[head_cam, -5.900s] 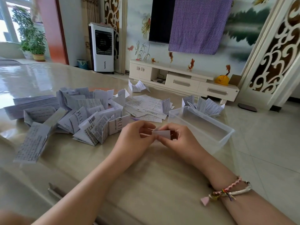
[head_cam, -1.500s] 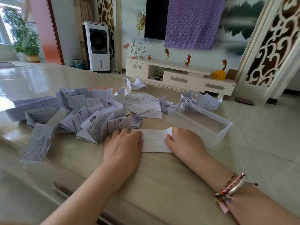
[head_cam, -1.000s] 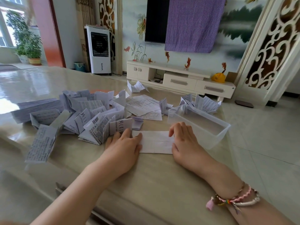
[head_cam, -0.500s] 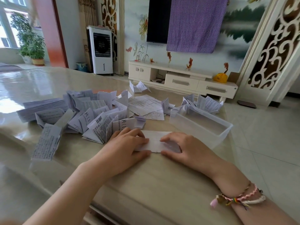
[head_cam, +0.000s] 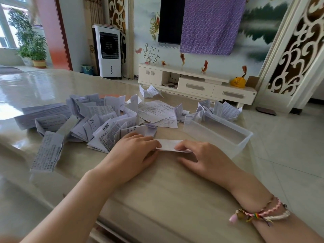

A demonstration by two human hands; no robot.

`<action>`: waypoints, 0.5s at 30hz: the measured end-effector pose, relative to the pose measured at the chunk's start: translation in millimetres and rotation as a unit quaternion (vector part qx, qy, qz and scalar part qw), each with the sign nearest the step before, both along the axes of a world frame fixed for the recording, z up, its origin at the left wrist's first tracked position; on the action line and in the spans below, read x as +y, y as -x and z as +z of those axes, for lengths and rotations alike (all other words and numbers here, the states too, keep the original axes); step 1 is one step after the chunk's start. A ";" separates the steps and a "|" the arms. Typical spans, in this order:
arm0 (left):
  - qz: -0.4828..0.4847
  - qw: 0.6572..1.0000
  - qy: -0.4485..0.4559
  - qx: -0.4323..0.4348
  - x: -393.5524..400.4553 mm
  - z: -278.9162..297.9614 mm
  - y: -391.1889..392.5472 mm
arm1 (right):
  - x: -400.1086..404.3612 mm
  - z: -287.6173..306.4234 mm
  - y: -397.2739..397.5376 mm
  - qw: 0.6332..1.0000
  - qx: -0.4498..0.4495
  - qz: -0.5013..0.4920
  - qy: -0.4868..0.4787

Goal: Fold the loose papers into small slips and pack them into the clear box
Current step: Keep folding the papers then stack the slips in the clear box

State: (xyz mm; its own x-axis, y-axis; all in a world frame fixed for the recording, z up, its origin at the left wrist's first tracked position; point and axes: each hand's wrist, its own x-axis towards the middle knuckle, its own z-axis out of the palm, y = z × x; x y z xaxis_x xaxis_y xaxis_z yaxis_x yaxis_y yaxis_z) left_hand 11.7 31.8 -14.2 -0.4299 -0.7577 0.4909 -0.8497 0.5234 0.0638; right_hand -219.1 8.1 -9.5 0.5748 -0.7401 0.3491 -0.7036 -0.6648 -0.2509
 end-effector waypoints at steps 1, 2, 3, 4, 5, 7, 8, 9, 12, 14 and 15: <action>-0.001 1.000 0.000 0.006 0.4 0.5 0.0 | -0.8 -0.6 0.9 1.000 -0.023 -0.009 -0.003; 0.004 1.000 -0.005 0.025 1.9 1.5 1.0 | -1.1 -0.8 1.4 0.998 -0.054 -0.018 -0.011; 0.014 0.998 -0.016 0.062 4.0 2.4 2.7 | -1.1 -0.4 1.7 0.995 -0.090 -0.026 -0.027; 0.031 0.993 -0.036 0.111 5.9 2.6 4.8 | -0.8 0.4 1.3 0.990 -0.126 -0.033 -0.051; 0.048 0.985 -0.059 0.158 7.7 2.5 7.5 | -0.5 1.3 0.6 0.984 -0.157 -0.039 -0.077; 0.077 0.967 -0.101 0.220 10.2 0.4 13.6 | -2.4 1.8 -3.0 0.972 -0.192 -0.062 -0.119; 0.087 0.961 -0.111 0.238 10.0 -2.0 16.5 | -4.9 0.9 -4.9 0.969 -0.196 -0.078 -0.129; 0.099 0.956 -0.117 0.249 9.0 -4.5 18.9 | -8.2 -0.6 -6.5 0.967 -0.194 -0.097 -0.132; 0.147 0.943 -0.140 0.264 3.9 -8.6 24.2 | -17.1 -5.0 -10.9 0.971 -0.145 -0.151 -0.119; 0.179 0.940 -0.152 0.249 0.7 -10.1 27.0 | -20.6 -5.7 -14.3 0.972 -0.105 -0.176 -0.116; 0.191 0.941 -0.152 0.236 -0.4 -10.6 28.2 | -21.7 -5.3 -16.1 0.972 -0.092 -0.183 -0.115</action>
State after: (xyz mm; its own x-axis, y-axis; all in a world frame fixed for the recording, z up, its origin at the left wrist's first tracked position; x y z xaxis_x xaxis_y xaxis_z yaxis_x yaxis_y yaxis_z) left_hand -16.5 31.4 -24.8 0.1130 -0.9488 0.2951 -0.8115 0.0832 0.5784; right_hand -203.0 -13.6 -14.8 0.2019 -0.9541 0.2213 -0.8119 -0.2894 -0.5070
